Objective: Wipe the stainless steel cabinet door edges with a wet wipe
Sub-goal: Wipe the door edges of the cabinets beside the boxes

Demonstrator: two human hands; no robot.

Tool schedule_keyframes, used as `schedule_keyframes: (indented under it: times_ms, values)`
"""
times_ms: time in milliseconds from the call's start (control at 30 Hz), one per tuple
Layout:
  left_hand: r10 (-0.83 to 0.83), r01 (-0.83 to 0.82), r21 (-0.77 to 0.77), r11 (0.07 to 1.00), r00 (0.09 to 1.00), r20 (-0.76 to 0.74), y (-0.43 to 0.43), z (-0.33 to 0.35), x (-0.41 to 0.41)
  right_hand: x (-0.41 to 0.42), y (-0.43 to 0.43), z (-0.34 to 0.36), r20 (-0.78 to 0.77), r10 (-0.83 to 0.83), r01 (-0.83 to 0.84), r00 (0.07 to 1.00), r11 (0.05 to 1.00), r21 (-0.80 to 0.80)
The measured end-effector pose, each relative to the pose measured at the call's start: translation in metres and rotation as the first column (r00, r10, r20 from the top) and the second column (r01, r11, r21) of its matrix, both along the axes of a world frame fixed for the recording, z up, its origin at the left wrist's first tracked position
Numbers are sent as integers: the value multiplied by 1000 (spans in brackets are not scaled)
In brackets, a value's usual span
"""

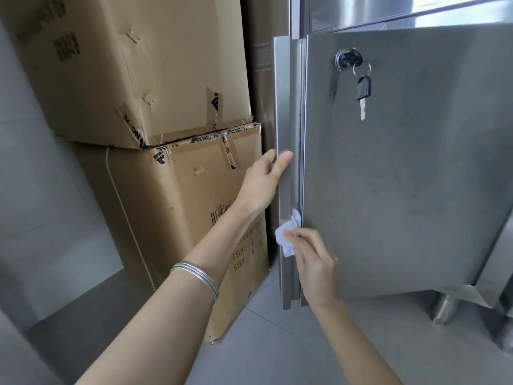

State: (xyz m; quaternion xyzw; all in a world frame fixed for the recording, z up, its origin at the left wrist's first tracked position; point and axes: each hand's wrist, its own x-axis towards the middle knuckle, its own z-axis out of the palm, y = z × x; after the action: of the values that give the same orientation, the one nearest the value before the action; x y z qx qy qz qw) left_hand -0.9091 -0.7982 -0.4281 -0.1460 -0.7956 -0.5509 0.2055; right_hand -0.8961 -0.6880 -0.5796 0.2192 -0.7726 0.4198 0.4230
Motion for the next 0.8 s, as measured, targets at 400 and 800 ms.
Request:
schedule_keyframes:
  times_ms: [400,800]
  values:
    - [4,-3,-38,999,999,34,-5,-30,-2,-4,0,1,-61,-3,4,998,1000,4]
    - [38,-34,-82,996,998,50,-5,-47,3,-6,4,-3,20,-46,45,999,999,29]
